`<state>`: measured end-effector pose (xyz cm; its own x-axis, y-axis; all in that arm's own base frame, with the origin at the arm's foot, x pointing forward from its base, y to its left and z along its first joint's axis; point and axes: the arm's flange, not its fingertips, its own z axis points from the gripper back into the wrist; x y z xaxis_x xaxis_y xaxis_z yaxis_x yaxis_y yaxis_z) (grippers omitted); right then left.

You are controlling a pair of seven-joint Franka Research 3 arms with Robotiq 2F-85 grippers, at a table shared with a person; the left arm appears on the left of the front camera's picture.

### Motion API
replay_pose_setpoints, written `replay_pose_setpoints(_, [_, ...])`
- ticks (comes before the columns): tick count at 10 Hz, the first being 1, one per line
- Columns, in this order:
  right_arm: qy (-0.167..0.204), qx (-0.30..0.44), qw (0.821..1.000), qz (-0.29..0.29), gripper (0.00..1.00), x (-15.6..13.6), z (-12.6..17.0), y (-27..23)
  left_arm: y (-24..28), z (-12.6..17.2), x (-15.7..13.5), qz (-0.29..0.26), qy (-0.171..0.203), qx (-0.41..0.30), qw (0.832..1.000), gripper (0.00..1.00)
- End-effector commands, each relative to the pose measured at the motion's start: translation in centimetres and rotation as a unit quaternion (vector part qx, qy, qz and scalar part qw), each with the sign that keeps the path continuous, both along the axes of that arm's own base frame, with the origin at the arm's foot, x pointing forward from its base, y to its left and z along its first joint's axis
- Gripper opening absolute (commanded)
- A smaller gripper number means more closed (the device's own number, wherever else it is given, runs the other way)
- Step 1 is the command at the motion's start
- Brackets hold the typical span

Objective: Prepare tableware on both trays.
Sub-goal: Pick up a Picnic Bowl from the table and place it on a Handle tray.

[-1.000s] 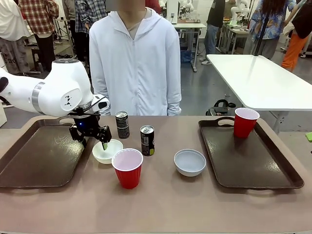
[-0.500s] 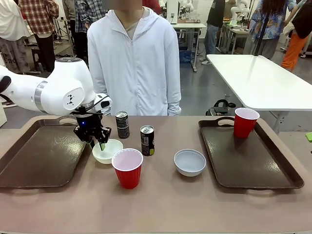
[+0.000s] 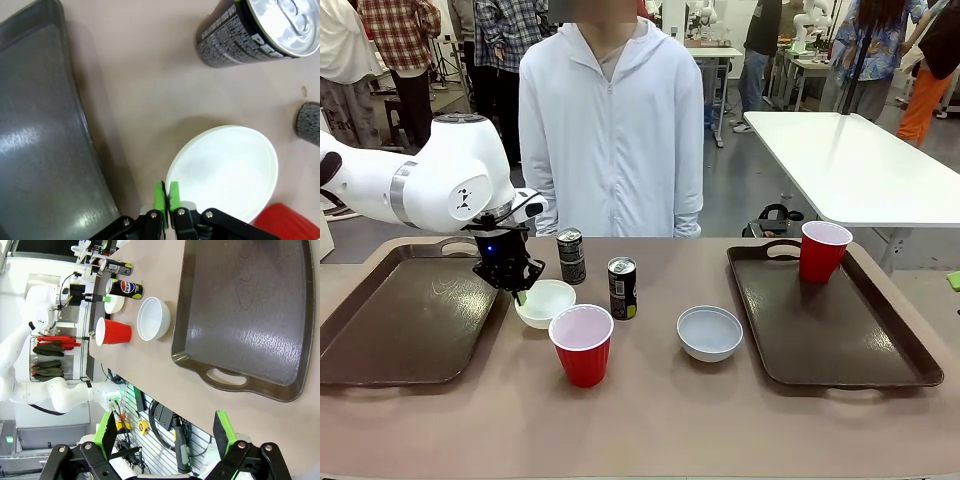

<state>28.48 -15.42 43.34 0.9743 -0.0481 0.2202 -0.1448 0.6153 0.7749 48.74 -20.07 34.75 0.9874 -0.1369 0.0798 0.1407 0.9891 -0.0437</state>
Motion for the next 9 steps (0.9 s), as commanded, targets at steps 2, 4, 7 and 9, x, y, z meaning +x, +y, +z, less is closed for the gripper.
replay_pose_setpoints(2, [-0.006, 0.008, 1.000, 0.001, 1.00, 0.1, -0.1, -0.1, -0.8, 0.3, -0.1, 0.048, 0.033, 0.017, 0.998, 0.00])
replay_pose_setpoints(4, [-0.006, 0.008, 1.000, 0.001, 1.00, 0.1, -0.1, -0.1, -3.1, 3.3, -2.4, 0.049, 0.029, 0.021, 0.998, 0.00])
replay_pose_setpoints(7, [-0.006, 0.008, 1.000, 0.001, 1.00, 0.1, -0.1, -0.1, -4.3, 7.7, -5.5, 0.051, -0.007, 0.027, 0.998, 0.00])
replay_pose_setpoints(9, [-0.006, 0.008, 1.000, 0.001, 1.00, 0.1, -0.1, -0.1, -2.3, 9.1, -6.6, 0.061, -0.012, 0.045, 0.997, 0.00])
